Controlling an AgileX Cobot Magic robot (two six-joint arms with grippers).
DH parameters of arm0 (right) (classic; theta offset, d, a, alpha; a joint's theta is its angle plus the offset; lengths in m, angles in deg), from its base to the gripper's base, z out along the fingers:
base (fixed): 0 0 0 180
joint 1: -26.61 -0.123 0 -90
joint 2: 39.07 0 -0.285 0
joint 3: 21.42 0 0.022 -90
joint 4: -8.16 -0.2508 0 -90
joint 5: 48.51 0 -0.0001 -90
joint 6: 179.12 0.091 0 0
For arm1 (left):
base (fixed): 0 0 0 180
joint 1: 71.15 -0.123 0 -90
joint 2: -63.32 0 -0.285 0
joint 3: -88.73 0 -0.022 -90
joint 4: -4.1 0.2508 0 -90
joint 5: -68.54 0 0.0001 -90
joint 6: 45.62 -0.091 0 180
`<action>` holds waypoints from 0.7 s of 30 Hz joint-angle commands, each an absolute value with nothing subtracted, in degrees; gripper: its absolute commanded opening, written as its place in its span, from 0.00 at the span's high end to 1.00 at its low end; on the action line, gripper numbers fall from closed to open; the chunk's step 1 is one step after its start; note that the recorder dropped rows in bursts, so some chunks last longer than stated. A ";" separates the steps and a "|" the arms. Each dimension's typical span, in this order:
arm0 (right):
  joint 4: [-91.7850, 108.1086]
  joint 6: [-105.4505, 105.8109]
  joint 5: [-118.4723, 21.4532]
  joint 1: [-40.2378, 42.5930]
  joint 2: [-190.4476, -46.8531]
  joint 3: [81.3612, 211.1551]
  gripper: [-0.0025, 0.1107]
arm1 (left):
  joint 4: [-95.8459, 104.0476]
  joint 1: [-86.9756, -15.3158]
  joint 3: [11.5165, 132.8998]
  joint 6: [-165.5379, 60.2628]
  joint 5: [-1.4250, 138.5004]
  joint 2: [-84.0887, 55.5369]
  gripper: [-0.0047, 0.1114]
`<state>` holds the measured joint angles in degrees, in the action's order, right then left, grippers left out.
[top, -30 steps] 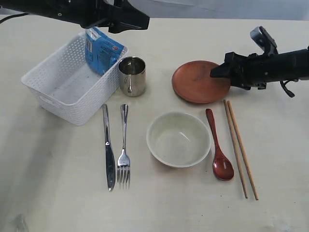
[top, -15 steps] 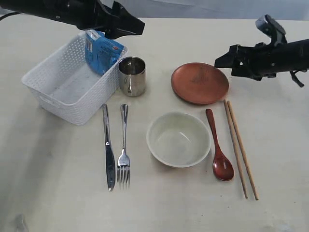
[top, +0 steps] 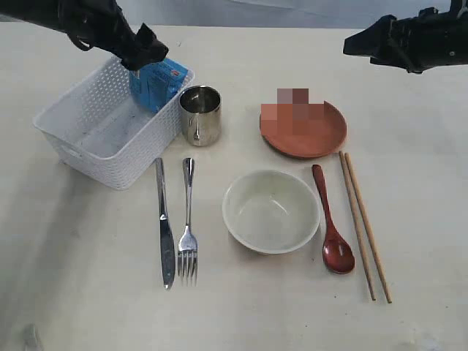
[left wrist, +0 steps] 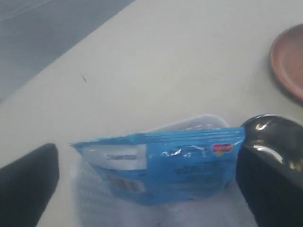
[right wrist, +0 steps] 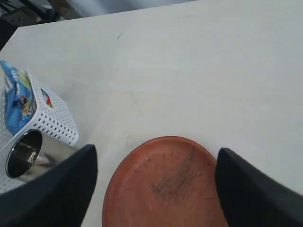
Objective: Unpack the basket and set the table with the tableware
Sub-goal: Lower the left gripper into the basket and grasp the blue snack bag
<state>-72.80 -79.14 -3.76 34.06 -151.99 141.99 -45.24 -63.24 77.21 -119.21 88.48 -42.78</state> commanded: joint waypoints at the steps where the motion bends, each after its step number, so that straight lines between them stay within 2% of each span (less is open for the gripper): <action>1: -72.28 -80.10 -2.93 34.37 -150.94 141.88 0.39 | -34.94 -63.25 77.28 -127.30 86.98 -42.62 0.16; 9: -72.51 -80.55 -2.14 34.37 -150.95 141.88 0.39 | -33.60 -63.25 78.83 -143.24 86.91 -42.62 0.16; 14: -72.75 -80.78 -1.63 34.37 -150.95 141.88 0.39 | -33.60 -63.25 84.63 -143.24 94.60 -42.62 0.27; 17: -72.75 -80.77 -1.51 34.37 -150.95 141.88 0.39 | -30.76 -63.25 88.62 -138.51 97.77 -42.62 0.27; 21: -72.75 -80.77 -1.51 34.37 -150.95 141.88 0.39 | -17.38 -63.25 93.04 -127.54 105.31 -43.44 0.27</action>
